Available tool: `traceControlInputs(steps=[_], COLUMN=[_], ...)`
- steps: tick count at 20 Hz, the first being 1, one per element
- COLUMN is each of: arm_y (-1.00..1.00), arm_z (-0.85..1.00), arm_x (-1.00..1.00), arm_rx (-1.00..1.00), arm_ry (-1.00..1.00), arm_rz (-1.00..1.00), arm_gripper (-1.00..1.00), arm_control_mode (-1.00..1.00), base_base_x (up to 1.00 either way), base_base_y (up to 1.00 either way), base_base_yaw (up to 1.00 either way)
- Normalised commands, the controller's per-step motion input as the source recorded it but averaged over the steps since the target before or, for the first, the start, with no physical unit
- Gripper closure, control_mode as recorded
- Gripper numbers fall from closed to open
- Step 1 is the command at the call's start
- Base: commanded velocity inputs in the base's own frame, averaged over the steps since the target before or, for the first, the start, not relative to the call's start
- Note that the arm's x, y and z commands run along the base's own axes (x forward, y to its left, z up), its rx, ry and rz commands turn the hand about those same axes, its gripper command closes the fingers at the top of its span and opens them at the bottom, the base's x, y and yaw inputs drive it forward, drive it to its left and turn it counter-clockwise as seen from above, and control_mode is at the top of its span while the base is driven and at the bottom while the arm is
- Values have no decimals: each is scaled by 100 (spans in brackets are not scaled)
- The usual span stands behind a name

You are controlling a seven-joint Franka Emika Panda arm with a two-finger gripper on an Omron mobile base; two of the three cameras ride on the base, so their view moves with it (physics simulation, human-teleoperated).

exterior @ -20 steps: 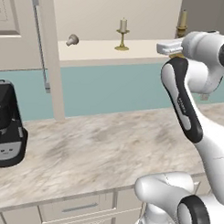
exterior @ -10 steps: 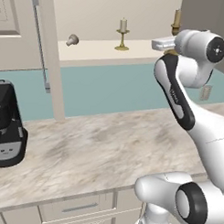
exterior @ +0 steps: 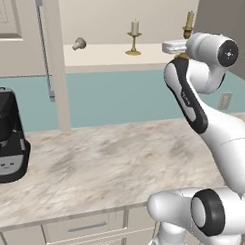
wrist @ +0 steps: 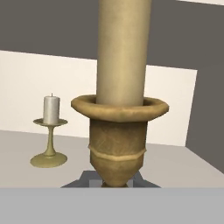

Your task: Pick the candle and candle from the dining table and place them in the open cabinet. Close the cabinet after placing the objects.

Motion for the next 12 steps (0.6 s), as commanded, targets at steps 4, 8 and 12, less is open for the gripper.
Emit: traceControlInputs(steps=[4,8,12], arm_y=[0,0,0], arm_z=[-15,-16,-13], arm_x=[36,33,35], arm_rx=[0,0,0], arm_ry=[2,2,2], arm_rz=[0,0,0], arm_gripper=[100,100,100], arm_control_mode=[-100,-100,-100], base_base_x=[0,0,0], base_base_y=[0,0,0], base_base_yaw=[0,0,0])
